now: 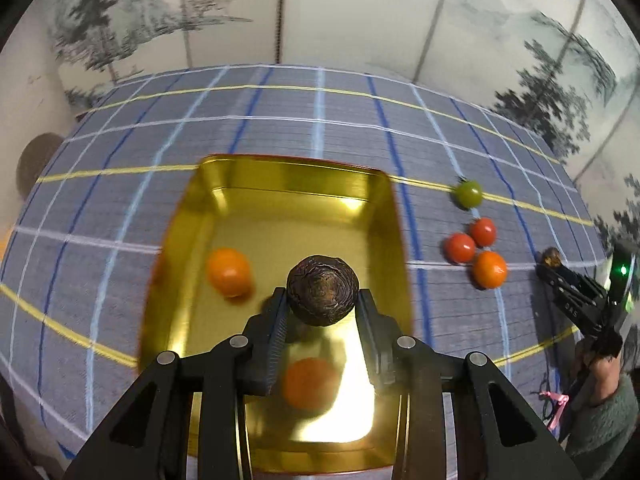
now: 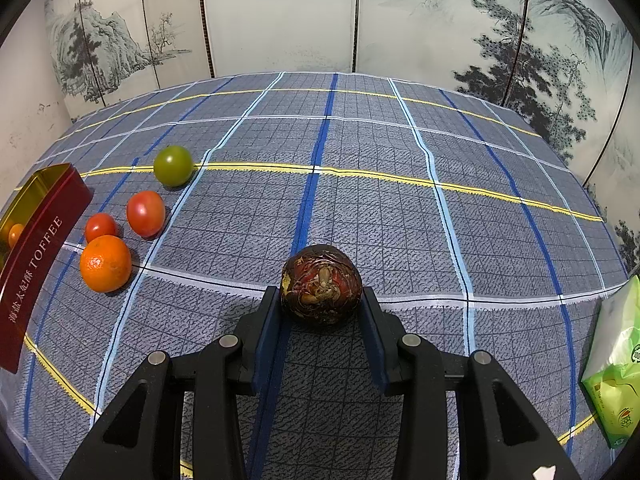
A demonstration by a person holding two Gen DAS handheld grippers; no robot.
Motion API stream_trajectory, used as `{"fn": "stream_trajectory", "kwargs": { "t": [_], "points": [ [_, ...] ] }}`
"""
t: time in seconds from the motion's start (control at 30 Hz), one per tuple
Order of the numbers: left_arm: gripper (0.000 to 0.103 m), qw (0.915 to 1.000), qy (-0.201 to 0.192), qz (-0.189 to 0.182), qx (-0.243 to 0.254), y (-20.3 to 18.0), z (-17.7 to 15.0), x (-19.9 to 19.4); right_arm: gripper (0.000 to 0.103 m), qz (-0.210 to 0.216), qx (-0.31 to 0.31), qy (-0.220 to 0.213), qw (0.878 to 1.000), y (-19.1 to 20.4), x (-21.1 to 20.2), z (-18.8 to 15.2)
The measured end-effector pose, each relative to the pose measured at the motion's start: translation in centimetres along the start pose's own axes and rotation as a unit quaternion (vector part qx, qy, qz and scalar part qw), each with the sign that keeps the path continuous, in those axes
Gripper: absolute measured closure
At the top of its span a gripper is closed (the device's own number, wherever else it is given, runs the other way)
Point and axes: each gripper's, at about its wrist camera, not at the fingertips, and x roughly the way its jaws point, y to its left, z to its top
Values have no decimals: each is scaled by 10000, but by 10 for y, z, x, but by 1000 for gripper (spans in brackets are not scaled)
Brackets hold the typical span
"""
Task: Organize fruits
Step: 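Carry the dark dried fruit into the gold tin and open the left gripper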
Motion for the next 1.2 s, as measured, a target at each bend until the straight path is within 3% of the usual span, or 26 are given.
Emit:
{"fn": "stream_trajectory", "kwargs": {
  "t": [0.37,1.2],
  "points": [
    [68,9988,144,203,-430,51,-11,4,67,-8,4,0,10000,1,0,0],
    [68,9970,526,541,-163,64,-25,34,67,-8,3,0,10000,0,0,0]
  ]
}}
